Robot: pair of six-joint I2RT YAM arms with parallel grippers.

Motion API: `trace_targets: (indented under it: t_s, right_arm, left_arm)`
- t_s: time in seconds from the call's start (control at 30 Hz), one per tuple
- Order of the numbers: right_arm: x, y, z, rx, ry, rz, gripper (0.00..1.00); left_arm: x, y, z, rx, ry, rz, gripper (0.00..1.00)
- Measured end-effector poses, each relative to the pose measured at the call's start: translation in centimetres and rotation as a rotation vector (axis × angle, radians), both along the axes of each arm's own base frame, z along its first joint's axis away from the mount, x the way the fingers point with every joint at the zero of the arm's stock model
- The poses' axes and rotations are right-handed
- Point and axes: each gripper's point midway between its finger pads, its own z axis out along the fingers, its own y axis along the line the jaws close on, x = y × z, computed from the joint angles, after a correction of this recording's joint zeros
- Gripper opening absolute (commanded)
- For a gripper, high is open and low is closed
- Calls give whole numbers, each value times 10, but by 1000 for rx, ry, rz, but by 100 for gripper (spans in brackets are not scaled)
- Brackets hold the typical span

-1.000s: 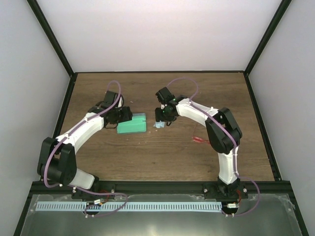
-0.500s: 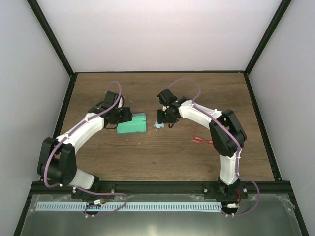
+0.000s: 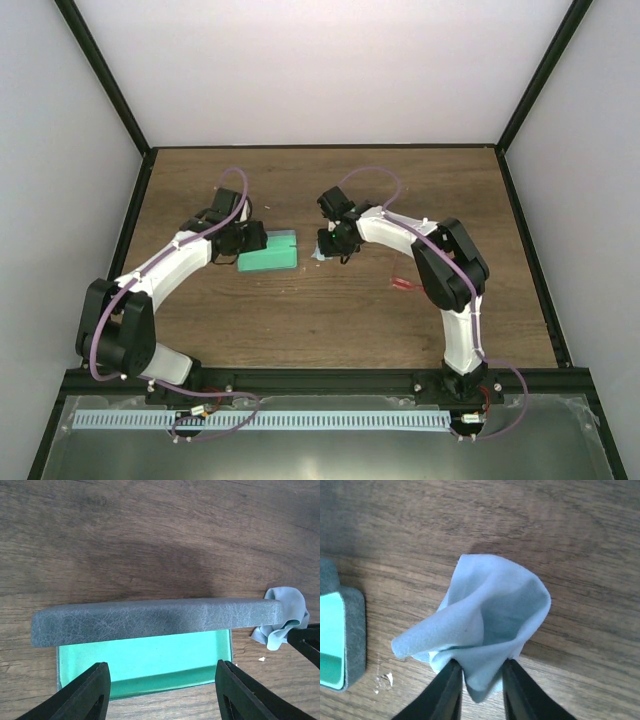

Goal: Organize the sunglasses
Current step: Fold the glasses cleaning cloth at the center of the board.

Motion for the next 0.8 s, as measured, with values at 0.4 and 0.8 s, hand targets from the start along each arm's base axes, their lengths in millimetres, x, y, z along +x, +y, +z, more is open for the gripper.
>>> trace_targets:
  t_s: [0.4,0.8]
  right_arm:
    - [0,-4,19,2,-29,-6,1]
    - [-3,-8,80,108,-114,-23,1]
  left_arm:
    - [-2,1,-4,5,7,-4,59]
    - [-1,-10,1,-51,0,-32,60]
